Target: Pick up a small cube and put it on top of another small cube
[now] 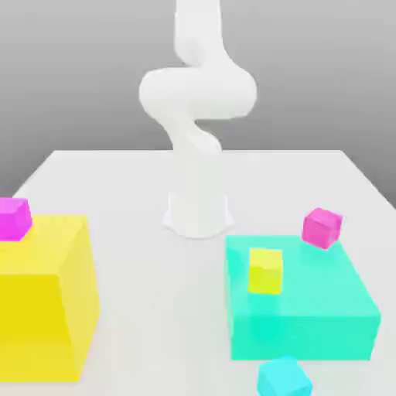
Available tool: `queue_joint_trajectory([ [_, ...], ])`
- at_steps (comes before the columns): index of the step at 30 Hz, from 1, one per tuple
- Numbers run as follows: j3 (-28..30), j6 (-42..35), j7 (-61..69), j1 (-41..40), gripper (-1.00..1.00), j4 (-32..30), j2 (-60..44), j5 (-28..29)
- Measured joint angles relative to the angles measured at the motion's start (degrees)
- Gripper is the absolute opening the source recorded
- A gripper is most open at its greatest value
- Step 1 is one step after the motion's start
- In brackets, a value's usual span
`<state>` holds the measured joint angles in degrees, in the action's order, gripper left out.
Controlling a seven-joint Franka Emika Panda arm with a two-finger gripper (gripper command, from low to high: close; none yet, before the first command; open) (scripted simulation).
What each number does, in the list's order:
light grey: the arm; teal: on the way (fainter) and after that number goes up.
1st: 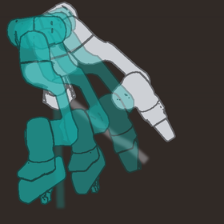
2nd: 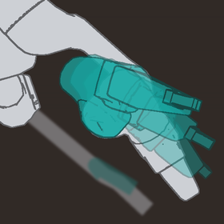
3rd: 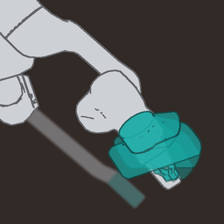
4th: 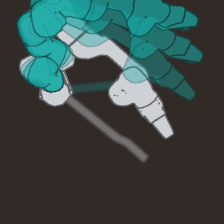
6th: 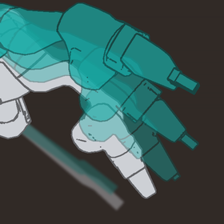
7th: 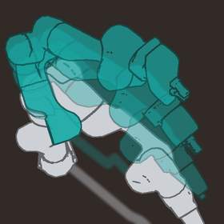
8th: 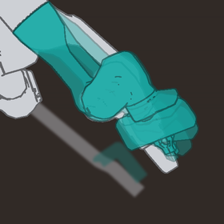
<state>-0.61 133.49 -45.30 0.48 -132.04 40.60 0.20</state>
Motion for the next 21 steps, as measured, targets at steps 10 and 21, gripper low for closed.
queue_joint_trajectory([
  [10,-2.49,6.89,1.93,2.05,0.0,-1.05,-21.12,1.11],
  [21,-4.98,14.31,3.56,4.87,0.0,-2.17,-43.98,2.96],
])
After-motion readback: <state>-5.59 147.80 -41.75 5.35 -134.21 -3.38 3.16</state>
